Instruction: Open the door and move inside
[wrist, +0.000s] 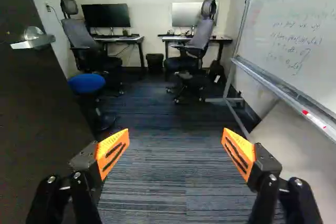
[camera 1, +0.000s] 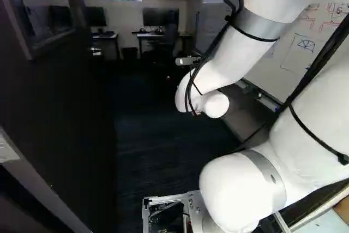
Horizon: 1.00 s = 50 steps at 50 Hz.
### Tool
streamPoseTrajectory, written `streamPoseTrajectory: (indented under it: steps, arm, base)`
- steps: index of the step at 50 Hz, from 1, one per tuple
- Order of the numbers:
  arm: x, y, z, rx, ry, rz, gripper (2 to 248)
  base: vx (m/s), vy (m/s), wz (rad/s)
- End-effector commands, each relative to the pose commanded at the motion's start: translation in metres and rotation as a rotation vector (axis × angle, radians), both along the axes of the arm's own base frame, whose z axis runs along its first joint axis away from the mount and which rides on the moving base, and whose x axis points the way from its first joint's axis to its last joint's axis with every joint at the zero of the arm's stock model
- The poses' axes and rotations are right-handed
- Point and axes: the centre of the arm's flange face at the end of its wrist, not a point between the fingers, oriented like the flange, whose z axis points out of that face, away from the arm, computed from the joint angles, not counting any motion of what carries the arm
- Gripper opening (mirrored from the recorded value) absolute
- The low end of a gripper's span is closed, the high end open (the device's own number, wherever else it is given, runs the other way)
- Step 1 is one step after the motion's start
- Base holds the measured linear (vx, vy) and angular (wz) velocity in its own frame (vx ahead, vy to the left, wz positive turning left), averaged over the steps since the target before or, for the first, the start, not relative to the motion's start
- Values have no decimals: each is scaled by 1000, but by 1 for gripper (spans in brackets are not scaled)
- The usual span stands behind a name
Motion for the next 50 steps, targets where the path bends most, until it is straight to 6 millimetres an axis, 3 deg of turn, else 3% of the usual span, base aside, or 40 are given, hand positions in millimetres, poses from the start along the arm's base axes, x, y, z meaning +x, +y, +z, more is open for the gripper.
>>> streamPoseTrajectory:
  steps: [26, 50]
  arm:
    - [0, 0, 0, 0, 0, 0, 247]
    - [0, 0, 0, 0, 0, 0, 247]
  base:
    - [123, 30, 143]
    - [124, 6, 11]
